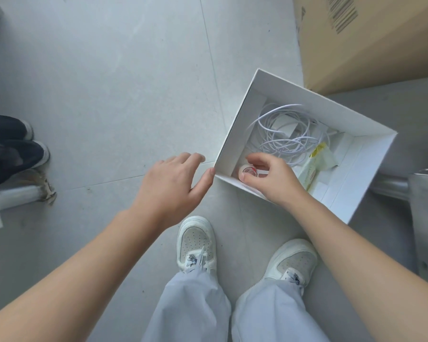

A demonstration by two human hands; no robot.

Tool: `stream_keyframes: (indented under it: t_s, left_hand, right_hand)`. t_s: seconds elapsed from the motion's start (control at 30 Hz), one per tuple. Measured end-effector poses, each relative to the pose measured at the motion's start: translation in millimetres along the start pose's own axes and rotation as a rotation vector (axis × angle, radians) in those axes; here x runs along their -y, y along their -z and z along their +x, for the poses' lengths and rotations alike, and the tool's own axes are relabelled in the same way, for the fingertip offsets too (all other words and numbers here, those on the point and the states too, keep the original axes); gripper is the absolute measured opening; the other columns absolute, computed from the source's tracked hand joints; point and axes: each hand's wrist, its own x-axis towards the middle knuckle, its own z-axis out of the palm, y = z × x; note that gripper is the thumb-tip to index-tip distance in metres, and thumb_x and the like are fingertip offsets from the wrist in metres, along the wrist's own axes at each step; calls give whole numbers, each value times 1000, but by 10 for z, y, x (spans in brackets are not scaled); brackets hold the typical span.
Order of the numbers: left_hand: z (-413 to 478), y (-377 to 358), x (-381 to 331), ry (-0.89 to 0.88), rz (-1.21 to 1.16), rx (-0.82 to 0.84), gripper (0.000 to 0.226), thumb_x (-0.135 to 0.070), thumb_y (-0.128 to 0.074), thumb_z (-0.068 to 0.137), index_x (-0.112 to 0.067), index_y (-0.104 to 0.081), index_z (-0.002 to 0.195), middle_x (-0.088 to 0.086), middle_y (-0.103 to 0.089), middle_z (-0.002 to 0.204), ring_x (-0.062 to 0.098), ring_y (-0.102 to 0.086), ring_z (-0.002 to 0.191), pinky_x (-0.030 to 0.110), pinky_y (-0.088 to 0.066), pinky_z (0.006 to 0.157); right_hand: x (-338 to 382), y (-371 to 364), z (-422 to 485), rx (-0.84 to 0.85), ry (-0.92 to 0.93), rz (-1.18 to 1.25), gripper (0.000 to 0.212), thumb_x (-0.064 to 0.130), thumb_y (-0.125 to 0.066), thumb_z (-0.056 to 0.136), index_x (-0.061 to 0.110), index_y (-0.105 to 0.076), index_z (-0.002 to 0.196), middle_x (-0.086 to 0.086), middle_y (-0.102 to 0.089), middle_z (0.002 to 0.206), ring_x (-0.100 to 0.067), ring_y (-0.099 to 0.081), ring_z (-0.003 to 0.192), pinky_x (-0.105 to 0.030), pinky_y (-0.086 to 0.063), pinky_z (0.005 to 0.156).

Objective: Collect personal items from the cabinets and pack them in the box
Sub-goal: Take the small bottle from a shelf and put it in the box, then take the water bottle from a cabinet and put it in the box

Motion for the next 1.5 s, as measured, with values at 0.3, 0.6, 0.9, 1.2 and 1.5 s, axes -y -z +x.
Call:
stream_keyframes:
  t_s: [0.3, 0.6, 0.9, 1.2, 1.5]
  left_hand:
    - [-284, 645, -390, -28, -2, -28, 46, -52, -37, 99, -19, -57, 124, 0, -65, 116, 26, -60, 104, 38, -44, 87]
    - [-853, 2404, -1230, -142, 92, -155, 52, -54, -30, 95, -17, -60, 118, -1, -68, 108, 25, -59, 101, 39, -42, 87]
    - [-2148, 4854, -2495, -247, 171, -402, 55, -56, -26, 96, -19, -62, 115, -3, -68, 108, 24, -61, 100, 40, -44, 86]
    - [-3601, 6862, -3440, -358, 217, -770, 46, -53, -32, 96, -23, -59, 118, -6, -68, 111, 22, -65, 98, 38, -48, 83]
    - [-4407, 7357, -3722, -342, 277, -910, 49, -58, -28, 98, -24, -60, 114, -9, -68, 107, 18, -64, 95, 34, -46, 83]
  right_hand:
    - [818, 509, -734, -67, 131, -43, 52, 44, -70, 91, 27, -60, 139, 12, -64, 138, -7, -57, 128, -41, -46, 110]
    - [2361, 1639, -2006, -273, 353, -333, 47, 41, -68, 94, 22, -62, 137, 6, -66, 132, -14, -54, 125, -21, -35, 93]
    - [4272, 2990, -3997, -465, 484, -386, 51, 45, -63, 96, 22, -58, 142, 7, -61, 139, -11, -47, 131, -21, -33, 99]
    - [5775, 3917, -5895, -662, 682, -496, 57, 50, -58, 99, 24, -50, 149, 9, -54, 148, -10, -43, 138, -25, -35, 108]
    - [6259, 4095, -6693, -757, 820, -525, 65, 62, -47, 98, 30, -41, 154, 13, -48, 154, -6, -39, 143, -30, -39, 113]
